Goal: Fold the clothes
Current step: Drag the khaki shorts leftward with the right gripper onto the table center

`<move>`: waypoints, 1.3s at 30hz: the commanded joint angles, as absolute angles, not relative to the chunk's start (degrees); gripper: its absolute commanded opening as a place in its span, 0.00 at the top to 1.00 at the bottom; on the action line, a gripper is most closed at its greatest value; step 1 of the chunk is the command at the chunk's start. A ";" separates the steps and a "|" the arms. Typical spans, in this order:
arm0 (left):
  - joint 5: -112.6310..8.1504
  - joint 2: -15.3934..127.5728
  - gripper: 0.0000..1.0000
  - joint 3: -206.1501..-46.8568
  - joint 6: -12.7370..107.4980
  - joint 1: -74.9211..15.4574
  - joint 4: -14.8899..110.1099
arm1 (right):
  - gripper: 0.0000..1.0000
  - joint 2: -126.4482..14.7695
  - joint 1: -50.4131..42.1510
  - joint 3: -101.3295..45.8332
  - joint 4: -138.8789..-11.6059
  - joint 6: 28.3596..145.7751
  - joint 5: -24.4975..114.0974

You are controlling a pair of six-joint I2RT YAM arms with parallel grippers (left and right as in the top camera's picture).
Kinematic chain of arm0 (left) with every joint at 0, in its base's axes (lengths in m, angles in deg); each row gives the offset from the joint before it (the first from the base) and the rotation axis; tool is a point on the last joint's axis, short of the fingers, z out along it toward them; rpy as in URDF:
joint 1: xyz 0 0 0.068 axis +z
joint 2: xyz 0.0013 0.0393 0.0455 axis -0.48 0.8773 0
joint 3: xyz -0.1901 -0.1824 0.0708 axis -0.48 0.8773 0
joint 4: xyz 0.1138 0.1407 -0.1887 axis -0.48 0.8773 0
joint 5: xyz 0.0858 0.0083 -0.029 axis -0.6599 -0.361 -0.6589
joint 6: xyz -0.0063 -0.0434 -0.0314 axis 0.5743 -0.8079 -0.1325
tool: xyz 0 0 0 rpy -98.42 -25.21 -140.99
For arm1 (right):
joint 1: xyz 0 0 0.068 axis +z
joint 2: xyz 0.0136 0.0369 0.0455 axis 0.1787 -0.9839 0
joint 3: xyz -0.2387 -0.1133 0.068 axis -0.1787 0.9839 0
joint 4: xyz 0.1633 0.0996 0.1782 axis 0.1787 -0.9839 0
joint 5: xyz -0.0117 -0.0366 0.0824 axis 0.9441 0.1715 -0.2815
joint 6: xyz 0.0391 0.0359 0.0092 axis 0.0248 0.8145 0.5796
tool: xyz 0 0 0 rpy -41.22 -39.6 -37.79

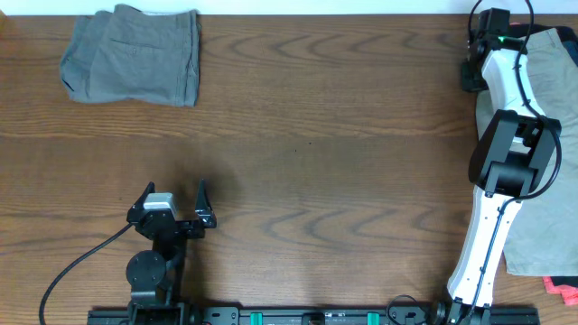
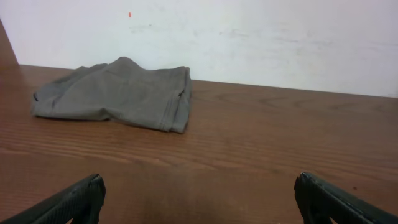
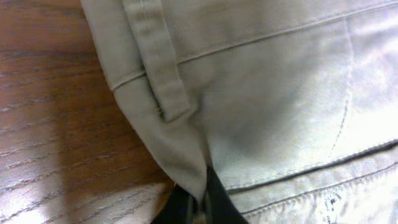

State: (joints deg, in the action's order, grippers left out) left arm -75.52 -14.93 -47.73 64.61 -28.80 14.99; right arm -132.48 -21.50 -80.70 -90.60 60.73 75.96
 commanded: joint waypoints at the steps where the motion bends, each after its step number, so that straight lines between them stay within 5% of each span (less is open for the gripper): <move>1: -74.49 -15.33 0.02 -46.86 65.62 -28.93 17.02 | 0.99 -132.66 -22.33 -82.18 -91.84 64.53 79.72; 22: -74.47 -15.33 0.02 -46.86 65.62 -28.93 17.02 | 0.99 -114.97 -19.27 -82.45 -93.59 67.13 73.82; 39: -74.47 -15.33 0.02 -46.86 65.62 -28.93 17.02 | 0.99 -112.68 4.58 -81.79 -95.84 66.06 54.41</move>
